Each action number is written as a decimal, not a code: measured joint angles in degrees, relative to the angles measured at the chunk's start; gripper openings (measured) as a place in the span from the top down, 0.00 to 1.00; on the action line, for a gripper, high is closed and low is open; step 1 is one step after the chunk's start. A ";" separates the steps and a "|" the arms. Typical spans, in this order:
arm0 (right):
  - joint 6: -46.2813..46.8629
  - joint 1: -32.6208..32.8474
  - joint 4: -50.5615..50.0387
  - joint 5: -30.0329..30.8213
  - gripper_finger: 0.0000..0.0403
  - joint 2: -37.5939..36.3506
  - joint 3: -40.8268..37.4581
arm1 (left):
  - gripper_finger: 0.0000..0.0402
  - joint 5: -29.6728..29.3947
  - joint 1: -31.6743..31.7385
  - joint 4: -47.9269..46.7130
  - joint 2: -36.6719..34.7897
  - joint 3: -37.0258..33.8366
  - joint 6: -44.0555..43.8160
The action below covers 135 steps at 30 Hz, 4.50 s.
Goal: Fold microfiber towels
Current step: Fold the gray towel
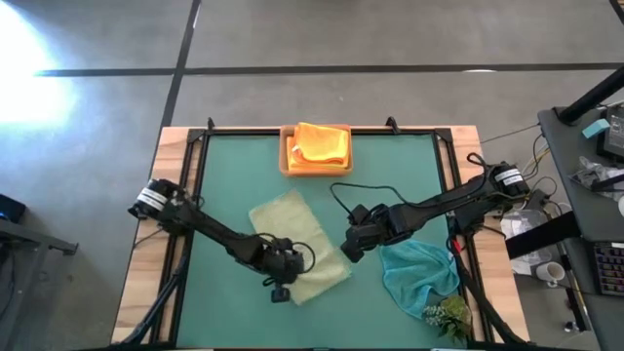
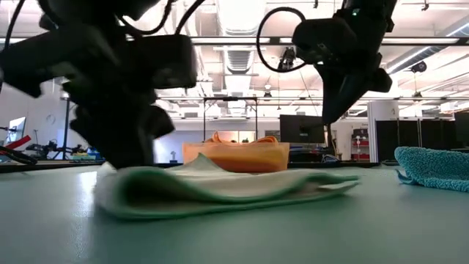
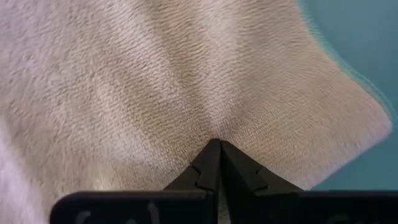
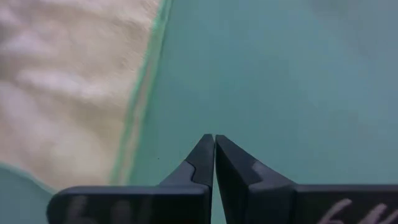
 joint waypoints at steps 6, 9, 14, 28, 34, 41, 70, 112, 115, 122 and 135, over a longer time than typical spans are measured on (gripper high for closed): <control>0.72 0.48 1.39 -0.11 0.98 0.00 -1.20 | 1.00 -0.28 0.04 -15.28 -2.72 -0.04 5.22; 0.82 0.66 2.74 -0.15 0.98 0.00 -1.81 | 1.00 -0.43 0.09 -20.15 -3.13 0.00 7.71; 0.81 0.87 2.87 -0.14 0.98 0.00 -1.87 | 1.00 -1.62 0.09 -26.48 -3.45 0.05 8.06; -0.47 0.85 5.75 -0.11 0.98 0.00 -1.87 | 0.91 -3.51 0.18 -38.36 -7.57 3.85 13.77; -7.08 1.56 12.77 -0.07 0.98 0.00 -1.87 | 0.71 -3.53 0.20 -46.16 -9.39 7.42 13.55; -20.21 3.52 27.05 -0.12 0.98 0.00 -1.87 | 0.59 -0.58 -0.44 -57.11 -10.30 10.80 6.01; -56.26 6.87 45.99 -3.39 0.63 13.43 2.62 | 0.59 -19.25 -25.81 -34.69 -6.53 7.94 -18.00; -50.74 6.91 28.84 0.07 0.85 33.40 21.39 | 0.71 -22.67 -24.54 -25.30 -2.15 -2.25 -19.48; -49.66 6.91 28.84 0.11 0.88 33.42 21.37 | 0.80 -22.10 -24.54 -23.49 -2.15 -2.88 -19.45; -48.67 6.91 28.79 0.28 0.97 33.42 21.32 | 0.99 -22.18 -24.39 -22.22 -2.11 -2.93 -19.44; -41.19 8.79 16.31 -1.47 0.98 31.37 26.67 | 0.98 -15.37 -24.26 -21.30 -5.99 3.83 -19.46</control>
